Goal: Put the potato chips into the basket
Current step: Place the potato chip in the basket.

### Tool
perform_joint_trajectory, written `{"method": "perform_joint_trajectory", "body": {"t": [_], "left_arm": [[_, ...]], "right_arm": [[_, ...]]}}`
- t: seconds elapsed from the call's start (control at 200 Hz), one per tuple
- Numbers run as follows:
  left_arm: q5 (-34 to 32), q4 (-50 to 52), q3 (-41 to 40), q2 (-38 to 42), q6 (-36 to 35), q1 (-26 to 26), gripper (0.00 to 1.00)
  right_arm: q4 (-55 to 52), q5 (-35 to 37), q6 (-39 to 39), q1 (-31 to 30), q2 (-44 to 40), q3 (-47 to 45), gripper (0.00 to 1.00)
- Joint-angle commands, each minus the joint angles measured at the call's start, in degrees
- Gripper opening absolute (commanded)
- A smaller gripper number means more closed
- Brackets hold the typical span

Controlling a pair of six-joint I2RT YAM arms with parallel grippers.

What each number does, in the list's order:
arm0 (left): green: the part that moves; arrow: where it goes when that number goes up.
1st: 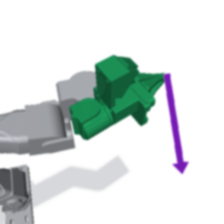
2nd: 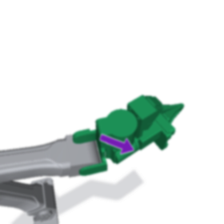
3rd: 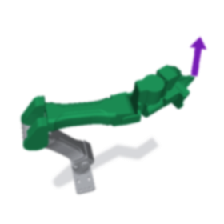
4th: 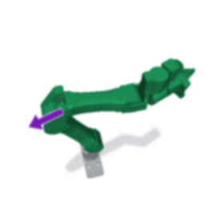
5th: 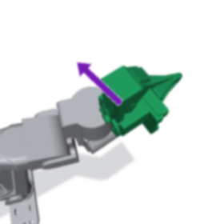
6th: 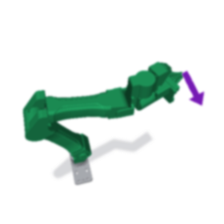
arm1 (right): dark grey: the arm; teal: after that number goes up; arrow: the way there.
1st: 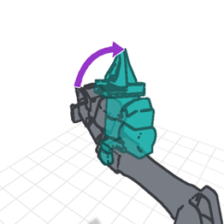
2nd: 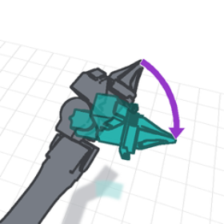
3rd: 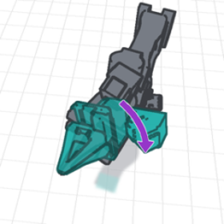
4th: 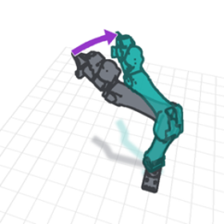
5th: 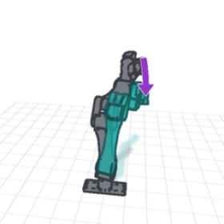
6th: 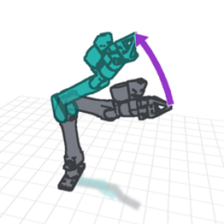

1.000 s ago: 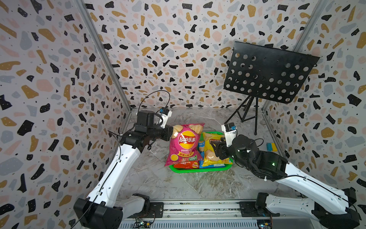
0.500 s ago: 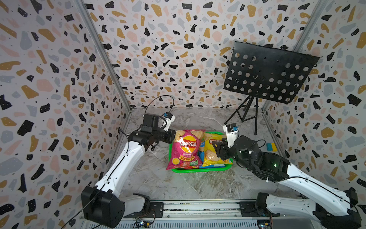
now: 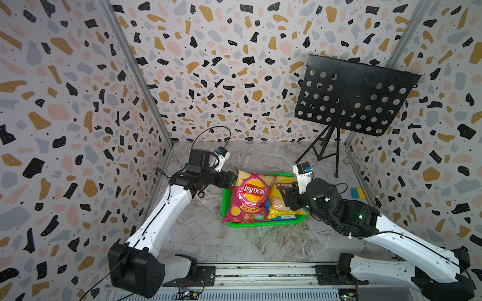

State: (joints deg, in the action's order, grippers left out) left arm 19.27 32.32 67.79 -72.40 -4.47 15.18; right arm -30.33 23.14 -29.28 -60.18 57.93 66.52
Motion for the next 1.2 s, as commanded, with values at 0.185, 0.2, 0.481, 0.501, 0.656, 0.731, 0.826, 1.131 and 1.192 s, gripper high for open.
{"method": "perform_joint_trajectory", "body": {"t": [0.185,0.2,0.481,0.501,0.656,0.731,0.826,1.131,1.192], "left_arm": [[-4.18,9.59,15.67,1.25,-15.31,2.88,0.83],[-4.42,10.35,16.04,1.1,-16.3,3.47,0.82],[-8.84,15.35,15.12,-2.87,-29.04,15.52,0.81],[-9.48,15.03,14.87,-3.36,-29.29,16.2,0.81],[-14.23,10.12,12.73,-7.22,-30.33,20.31,0.8],[-15.91,7.13,12.03,-9.01,-29.84,20.76,0.79],[-17.94,5.92,11.45,-10.86,-29.2,20.77,0.78],[-29.41,2.15,1.07,-8.39,-24.62,20.77,0.66],[-29.84,2.13,-0.87,-6.66,-23.69,20.81,0.66]], "right_arm": [[-2.71,-5.99,-1.57,2.66,2.09,1.36,0.63],[-2.99,-6.57,-1.85,2.93,2.36,1.48,0.63],[-6.81,-15.87,-6.06,11.87,3.32,0.24,0.62],[-6.77,-17.12,-6.36,12.9,3.25,-0.16,0.63],[-6.76,-24.06,-7.93,19.08,2.71,-3.66,0.62],[-6.73,-25.61,-7.72,20.0,2.93,-4.67,0.62],[-6.69,-26.74,-7.72,20.54,3.26,-5.6,0.62],[-6.6,-27.4,-6.71,20.77,6.27,-5.59,0.62],[-6.37,-27.56,-6.54,20.76,7.05,-5.45,0.63]]}}
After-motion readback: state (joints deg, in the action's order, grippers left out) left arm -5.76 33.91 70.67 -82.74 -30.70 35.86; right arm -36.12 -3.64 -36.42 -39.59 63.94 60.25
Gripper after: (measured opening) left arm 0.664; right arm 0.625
